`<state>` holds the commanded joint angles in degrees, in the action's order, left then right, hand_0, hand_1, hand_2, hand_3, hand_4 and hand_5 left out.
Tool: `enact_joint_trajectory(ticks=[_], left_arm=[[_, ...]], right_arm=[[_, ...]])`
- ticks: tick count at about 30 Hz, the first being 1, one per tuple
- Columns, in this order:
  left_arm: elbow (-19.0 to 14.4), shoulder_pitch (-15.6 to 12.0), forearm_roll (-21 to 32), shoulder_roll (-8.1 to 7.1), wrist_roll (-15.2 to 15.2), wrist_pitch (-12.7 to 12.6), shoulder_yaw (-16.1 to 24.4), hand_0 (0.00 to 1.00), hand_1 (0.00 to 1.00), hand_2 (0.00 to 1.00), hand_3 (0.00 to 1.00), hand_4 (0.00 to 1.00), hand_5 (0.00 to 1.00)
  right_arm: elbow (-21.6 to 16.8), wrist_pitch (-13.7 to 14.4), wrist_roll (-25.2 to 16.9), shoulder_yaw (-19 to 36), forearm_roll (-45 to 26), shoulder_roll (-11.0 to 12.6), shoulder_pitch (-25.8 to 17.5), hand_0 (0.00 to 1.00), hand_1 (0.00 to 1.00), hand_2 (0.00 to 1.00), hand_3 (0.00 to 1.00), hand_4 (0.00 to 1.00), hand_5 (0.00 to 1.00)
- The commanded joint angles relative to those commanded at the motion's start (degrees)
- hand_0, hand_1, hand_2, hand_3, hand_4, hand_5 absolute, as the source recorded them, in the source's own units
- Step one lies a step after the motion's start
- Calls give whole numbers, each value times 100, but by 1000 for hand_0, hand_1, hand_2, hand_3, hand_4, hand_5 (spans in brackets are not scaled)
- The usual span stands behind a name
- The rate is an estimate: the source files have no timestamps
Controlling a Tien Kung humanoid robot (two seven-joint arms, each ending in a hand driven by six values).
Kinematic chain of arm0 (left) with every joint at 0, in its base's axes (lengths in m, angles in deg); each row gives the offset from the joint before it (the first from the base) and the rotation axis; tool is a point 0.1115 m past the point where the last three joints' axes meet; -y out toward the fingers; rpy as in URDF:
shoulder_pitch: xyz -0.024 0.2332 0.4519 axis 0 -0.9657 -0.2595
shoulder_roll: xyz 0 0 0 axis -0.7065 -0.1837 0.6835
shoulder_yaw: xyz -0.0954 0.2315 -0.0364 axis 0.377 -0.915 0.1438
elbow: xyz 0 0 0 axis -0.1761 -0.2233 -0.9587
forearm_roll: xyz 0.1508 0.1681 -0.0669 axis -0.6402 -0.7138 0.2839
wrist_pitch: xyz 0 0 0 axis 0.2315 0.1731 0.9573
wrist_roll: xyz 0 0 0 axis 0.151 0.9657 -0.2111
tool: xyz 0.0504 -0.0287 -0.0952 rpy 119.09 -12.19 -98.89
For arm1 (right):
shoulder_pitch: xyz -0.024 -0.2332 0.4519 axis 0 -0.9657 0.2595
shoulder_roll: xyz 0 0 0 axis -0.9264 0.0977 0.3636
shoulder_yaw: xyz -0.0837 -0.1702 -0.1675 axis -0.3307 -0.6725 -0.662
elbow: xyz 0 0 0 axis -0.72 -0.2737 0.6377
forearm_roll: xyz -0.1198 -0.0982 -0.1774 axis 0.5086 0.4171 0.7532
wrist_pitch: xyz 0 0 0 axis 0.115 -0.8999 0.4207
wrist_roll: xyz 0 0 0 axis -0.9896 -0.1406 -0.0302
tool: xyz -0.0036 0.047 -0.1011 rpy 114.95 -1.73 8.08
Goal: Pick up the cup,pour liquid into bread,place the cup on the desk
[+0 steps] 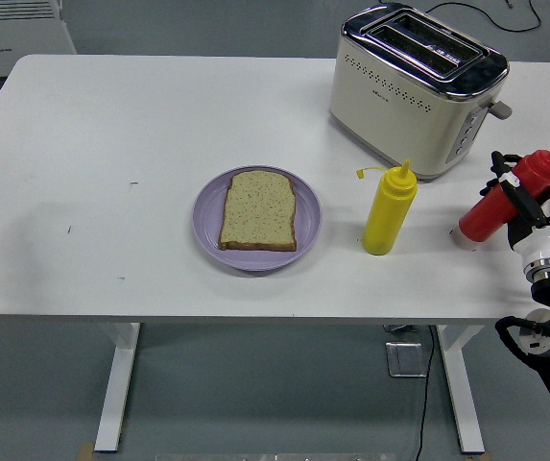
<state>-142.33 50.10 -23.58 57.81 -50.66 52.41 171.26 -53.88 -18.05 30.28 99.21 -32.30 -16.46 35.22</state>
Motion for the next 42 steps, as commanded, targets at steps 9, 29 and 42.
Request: enact_joint_trajectory(ticks=[9, 29, 42], left_arm=[[-1, 4, -2, 0, 1, 1, 14, 781, 732, 728, 660, 517, 942], [-6, 10, -9, 0, 3, 1, 64, 781, 732, 728, 658, 517, 942], [3, -44, -13, 0, 5, 1, 64, 781, 732, 728, 659, 517, 942]], right_arm=[[-408, -81, 168, 283, 170, 154, 150, 17, 68, 241, 347, 780, 226], [-863, -96, 1441, -248, 3157, 605, 2138, 8, 57, 228, 346, 749, 270], [-41, -1020, 3224, -2180, 6285, 541, 4036, 41, 79, 253, 365, 725, 289]])
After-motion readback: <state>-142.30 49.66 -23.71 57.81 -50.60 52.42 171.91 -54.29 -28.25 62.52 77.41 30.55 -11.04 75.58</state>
